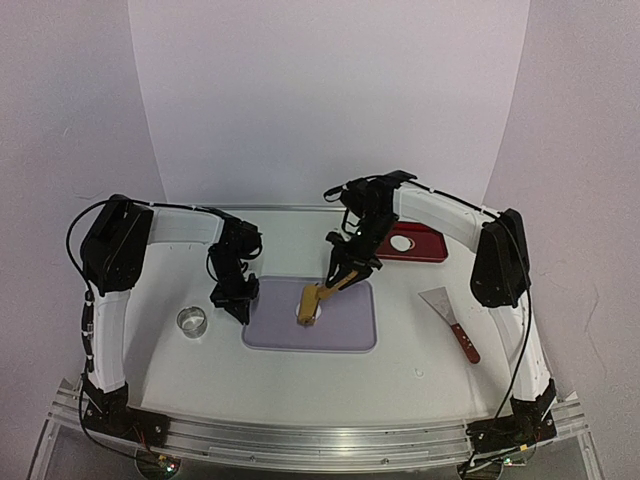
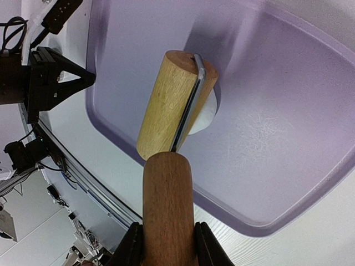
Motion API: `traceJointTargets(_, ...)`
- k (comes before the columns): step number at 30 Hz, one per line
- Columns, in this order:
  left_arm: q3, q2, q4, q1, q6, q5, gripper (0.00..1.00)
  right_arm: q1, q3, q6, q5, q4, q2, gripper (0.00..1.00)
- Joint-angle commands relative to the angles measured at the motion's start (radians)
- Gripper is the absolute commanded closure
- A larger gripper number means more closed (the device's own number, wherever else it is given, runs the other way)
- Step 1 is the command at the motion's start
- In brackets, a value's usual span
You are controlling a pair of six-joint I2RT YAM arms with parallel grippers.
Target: Roll out the dumpling wrappers from the dough
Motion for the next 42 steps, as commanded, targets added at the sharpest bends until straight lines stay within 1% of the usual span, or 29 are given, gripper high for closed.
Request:
traceJointTargets(1, 0.021, 0.037, -0.002, 0.018, 0.031, -0.078, 1.0, -0.022, -0.149, 0.034, 0.415, -0.255, 0.183, 1.0)
traceJointTargets(11, 0.035, 0.04, -0.008, 0.031, 0.037, -0.074, 1.0, -0.043, -0.159, 0.023, 0.446, -0.242, 0.221, 1.0)
traceJointTargets(17, 0.038, 0.039, -0.004, 0.036, 0.04, -0.072, 1.0, -0.059, -0.227, 0.011, 0.463, -0.216, 0.209, 1.0)
traceJointTargets(25, 0.039, 0.032, 0.0, 0.038, 0.04, -0.063, 1.0, -0.061, -0.275, 0.013, 0.471, -0.175, 0.222, 1.0)
traceJointTargets(30, 0.037, 0.026, 0.004, 0.039, 0.038, -0.064, 1.0, -0.06, -0.328, 0.026, 0.507, -0.144, 0.228, 1.0)
traceJointTargets(35, 0.016, 0.008, 0.023, 0.039, 0.028, -0.06, 1.0, -0.061, -0.382, 0.043, 0.509, -0.11, 0.204, 1.0)
traceJointTargets(39, -0.007, -0.002, 0.043, 0.039, 0.024, -0.059, 1.0, -0.061, -0.37, 0.049, 0.499, -0.111, 0.164, 1.0)
traceJointTargets(42, -0.018, -0.007, 0.054, 0.039, 0.023, -0.061, 1.0, -0.059, -0.314, 0.039, 0.429, -0.118, 0.122, 1.0)
